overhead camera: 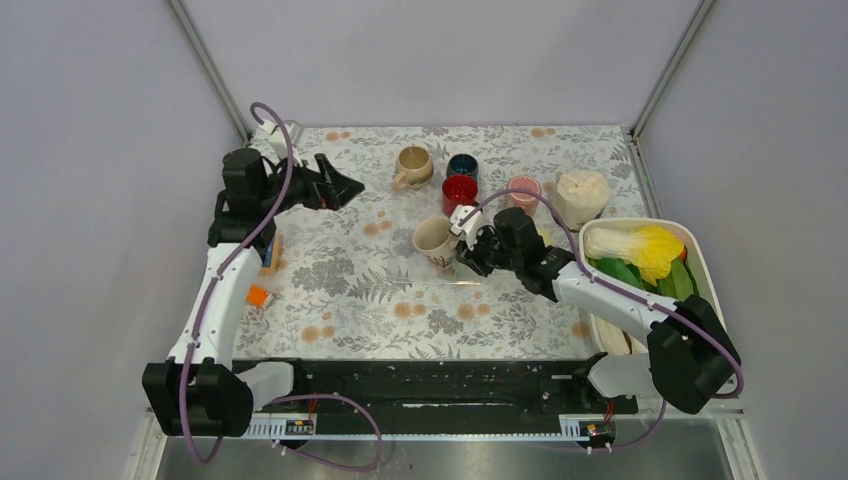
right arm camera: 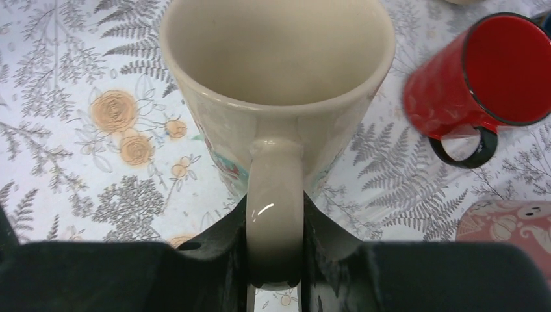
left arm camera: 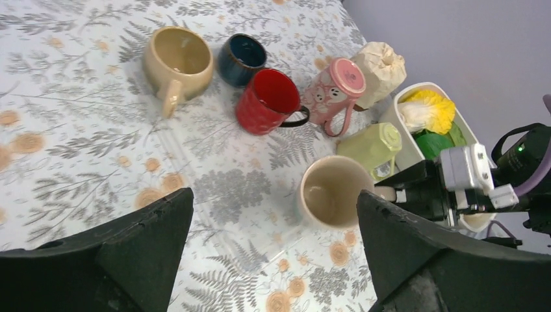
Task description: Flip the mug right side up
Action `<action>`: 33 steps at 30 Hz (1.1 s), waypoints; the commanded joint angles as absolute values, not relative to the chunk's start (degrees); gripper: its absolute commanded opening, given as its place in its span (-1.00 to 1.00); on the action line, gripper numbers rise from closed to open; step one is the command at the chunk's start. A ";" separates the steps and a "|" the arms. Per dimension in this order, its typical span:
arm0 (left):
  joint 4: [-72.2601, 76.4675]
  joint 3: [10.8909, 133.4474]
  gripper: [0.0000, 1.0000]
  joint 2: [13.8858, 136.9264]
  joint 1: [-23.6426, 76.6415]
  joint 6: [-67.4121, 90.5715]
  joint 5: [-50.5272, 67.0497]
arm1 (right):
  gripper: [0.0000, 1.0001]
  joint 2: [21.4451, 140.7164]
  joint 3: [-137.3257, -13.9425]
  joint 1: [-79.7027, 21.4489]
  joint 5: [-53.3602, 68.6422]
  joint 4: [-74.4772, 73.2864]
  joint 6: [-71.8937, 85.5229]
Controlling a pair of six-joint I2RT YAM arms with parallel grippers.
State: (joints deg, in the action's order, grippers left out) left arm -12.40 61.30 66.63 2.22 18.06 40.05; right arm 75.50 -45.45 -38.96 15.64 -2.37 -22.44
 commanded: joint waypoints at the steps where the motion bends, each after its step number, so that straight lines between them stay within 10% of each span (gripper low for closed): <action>1: -14.25 62.45 0.98 63.32 -3.15 14.13 45.74 | -1.00 72.02 -42.67 -36.98 16.14 18.74 -20.04; 22: -15.36 49.85 0.98 54.39 -17.04 8.87 58.58 | -1.00 80.86 -34.58 -32.03 12.49 29.44 -17.14; 33: -13.70 48.89 0.98 53.84 -17.22 10.19 59.83 | -0.18 81.62 -39.25 -31.99 12.41 17.71 -12.58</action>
State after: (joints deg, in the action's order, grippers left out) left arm -16.84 49.34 55.07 -16.82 10.11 57.45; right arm 81.60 -38.04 -32.56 14.06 20.60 -14.98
